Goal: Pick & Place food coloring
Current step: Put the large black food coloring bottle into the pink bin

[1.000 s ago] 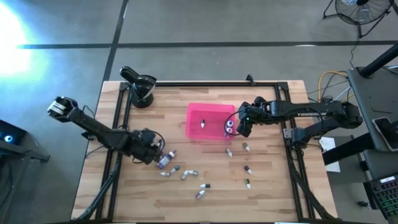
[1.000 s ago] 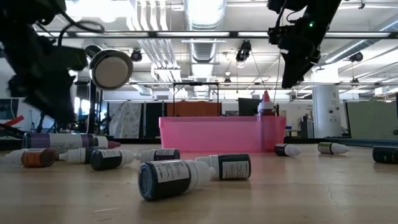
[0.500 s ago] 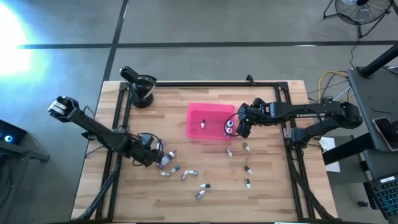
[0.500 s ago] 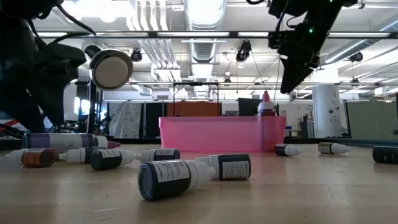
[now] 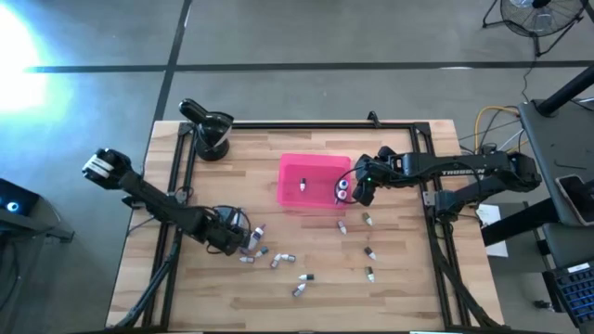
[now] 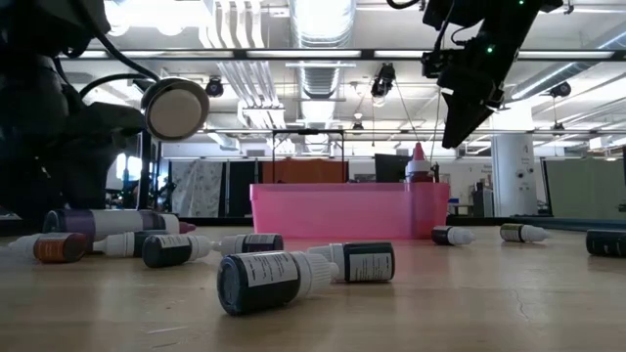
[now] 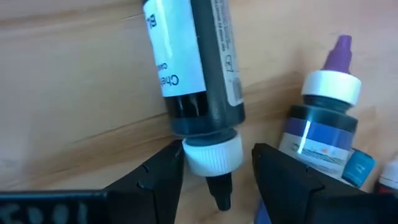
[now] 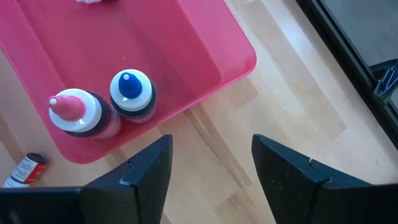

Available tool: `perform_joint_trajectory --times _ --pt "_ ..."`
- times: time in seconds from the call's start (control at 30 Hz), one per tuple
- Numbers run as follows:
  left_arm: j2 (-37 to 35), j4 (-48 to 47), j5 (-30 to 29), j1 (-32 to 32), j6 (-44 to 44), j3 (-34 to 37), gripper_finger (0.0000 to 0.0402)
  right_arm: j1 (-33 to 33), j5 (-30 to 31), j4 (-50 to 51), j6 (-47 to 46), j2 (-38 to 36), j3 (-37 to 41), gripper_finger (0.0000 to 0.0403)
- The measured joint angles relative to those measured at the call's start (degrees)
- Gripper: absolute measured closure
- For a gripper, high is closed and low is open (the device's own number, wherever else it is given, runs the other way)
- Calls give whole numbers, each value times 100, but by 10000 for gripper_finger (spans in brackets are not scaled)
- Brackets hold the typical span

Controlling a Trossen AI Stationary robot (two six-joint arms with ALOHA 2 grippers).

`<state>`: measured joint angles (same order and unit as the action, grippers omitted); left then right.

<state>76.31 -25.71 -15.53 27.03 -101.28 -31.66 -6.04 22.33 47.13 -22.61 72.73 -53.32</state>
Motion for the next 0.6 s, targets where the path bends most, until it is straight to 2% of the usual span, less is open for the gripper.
perform_joint_trajectory --times 0.33,0.47,0.6 --pt "-151 -234 -291 -7 -81 -37 237 0 0 -9 11 0 0 189" --pt "-86 -247 -152 -11 -81 -28 263 2 2 -17 -11 0 0 189" --pt "-81 -251 -256 -10 -80 -26 301 2 2 -17 -15 0 0 189"
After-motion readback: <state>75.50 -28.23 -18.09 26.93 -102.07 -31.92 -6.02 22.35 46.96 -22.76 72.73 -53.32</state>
